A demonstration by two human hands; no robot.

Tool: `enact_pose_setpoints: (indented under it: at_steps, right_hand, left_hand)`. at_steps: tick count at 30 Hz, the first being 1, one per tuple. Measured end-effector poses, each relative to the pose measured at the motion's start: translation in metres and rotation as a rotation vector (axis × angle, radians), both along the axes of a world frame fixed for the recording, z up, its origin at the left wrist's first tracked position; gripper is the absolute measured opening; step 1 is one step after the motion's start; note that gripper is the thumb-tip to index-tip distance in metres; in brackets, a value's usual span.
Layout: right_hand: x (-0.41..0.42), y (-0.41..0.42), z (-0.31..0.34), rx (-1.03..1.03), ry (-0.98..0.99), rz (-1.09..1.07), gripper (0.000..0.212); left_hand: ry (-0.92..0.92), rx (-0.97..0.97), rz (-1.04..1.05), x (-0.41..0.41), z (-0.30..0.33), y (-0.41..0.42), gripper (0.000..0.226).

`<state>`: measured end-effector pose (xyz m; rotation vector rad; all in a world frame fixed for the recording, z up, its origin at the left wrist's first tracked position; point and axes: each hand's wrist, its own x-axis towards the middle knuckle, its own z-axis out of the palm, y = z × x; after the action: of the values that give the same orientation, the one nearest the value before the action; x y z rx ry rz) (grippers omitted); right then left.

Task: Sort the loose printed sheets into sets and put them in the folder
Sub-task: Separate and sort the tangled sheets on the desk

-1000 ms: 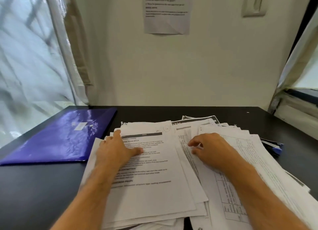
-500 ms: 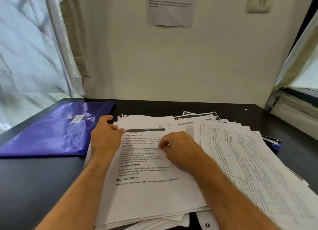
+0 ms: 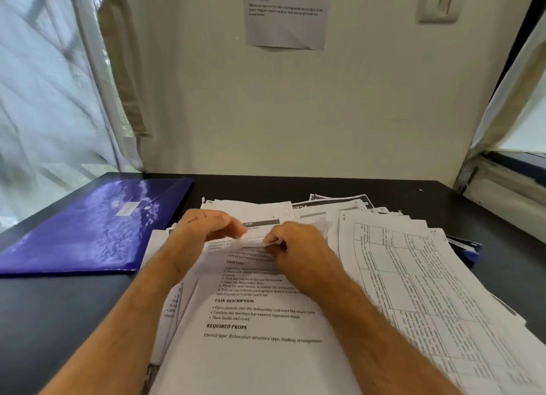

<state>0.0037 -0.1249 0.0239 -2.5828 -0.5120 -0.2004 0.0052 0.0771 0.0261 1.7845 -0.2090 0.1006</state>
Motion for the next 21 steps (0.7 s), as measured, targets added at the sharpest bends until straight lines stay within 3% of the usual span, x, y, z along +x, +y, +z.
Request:
enact_pose_setpoints:
  at_steps: [1,3,5,6,8,12,15,19,21]
  right_hand:
    - [-0.001,0.0,-0.002,-0.002,0.044,0.005,0.017]
    - [-0.002,0.002,-0.005,-0.002,0.097,0.027,0.017]
    - [-0.001,0.004,-0.008,-0.015,0.117,0.045,0.021]
    - [-0.001,0.004,-0.008,-0.015,0.117,0.045,0.022]
    - [-0.001,0.004,-0.009,0.0,0.111,0.038,0.021]
    - [0.0,0.003,-0.008,0.02,0.109,0.04,0.02]
    - [0.001,0.003,-0.009,0.048,0.06,0.049,0.018]
    - [0.002,0.004,-0.01,0.112,-0.016,0.018,0.024]
    - [0.002,0.005,-0.011,0.124,-0.05,0.005,0.028]
  left_hand:
    - [-0.015,0.046,0.122,0.003,-0.004,-0.001,0.019]
    - [-0.02,0.361,0.428,0.013,-0.012,0.001,0.018]
    - [0.075,0.645,0.527,0.019,-0.021,0.005,0.057]
    - [0.125,0.671,0.527,0.021,-0.023,0.007,0.071]
    - [0.16,0.617,0.527,0.023,-0.025,0.008,0.084]
    - [0.069,0.424,0.621,0.021,-0.023,0.007,0.076]
    - [-0.082,0.203,0.688,0.017,-0.016,0.012,0.059]
    - [-0.205,0.19,0.609,0.012,-0.009,0.013,0.02]
    - [-0.227,0.123,0.529,0.011,-0.012,0.014,0.012]
